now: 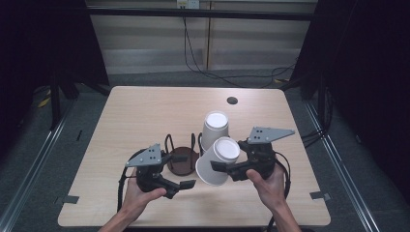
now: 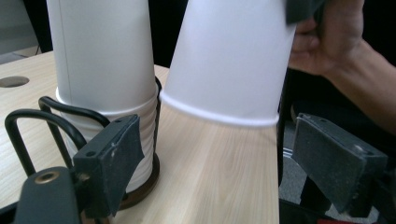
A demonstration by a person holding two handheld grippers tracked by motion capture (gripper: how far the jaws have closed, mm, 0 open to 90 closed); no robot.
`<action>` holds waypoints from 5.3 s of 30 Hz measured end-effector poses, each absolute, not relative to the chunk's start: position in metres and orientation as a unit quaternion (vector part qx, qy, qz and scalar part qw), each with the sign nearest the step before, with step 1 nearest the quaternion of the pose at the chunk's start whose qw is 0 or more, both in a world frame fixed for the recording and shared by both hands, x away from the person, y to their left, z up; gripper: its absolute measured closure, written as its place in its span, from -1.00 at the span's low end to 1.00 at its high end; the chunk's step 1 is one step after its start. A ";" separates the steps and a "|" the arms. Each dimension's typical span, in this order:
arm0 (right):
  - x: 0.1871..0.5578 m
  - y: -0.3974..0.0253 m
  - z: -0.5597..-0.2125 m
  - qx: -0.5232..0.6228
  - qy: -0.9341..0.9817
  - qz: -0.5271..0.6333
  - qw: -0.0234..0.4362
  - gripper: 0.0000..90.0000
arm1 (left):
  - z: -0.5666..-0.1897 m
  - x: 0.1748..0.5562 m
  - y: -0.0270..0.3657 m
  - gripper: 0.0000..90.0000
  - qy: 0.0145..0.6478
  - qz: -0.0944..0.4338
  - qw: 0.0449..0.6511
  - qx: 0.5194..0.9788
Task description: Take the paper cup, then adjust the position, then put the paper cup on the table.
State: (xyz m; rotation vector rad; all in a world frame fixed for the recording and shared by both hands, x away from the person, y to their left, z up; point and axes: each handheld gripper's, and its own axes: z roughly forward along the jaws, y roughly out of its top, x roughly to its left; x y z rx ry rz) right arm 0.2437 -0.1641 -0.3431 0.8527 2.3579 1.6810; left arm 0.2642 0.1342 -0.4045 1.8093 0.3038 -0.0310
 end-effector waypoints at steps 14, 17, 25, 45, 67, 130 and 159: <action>0.248 -0.142 -0.361 0.269 0.789 0.551 0.033 -0.47 | -0.409 0.264 0.132 -0.65 0.128 -0.012 0.600 0.790; 0.248 -0.140 -0.363 0.267 0.789 0.552 0.027 -0.47 | -0.413 0.265 0.128 -0.65 0.130 -0.013 0.597 0.791; 0.250 -0.132 -0.369 0.264 0.793 0.548 0.019 -0.47 | -0.417 0.265 0.121 -0.67 0.116 -0.019 0.584 0.803; 0.248 -0.115 -0.373 0.257 0.796 0.548 0.006 -0.46 | -0.427 0.264 0.110 -0.78 0.113 -0.026 0.568 0.815; 0.254 -0.113 -0.383 0.259 0.795 0.547 -0.026 -0.53 | -0.432 0.265 0.114 -0.64 0.114 -0.040 0.537 0.835; 0.251 -0.131 -0.404 0.176 0.896 0.404 -0.054 -0.61 | -0.409 0.276 0.119 -0.61 0.098 -0.027 0.256 0.961; 0.270 -0.117 -0.420 0.150 0.934 0.306 -0.103 -0.67 | -0.412 0.271 0.094 -0.61 0.061 -0.028 0.164 0.984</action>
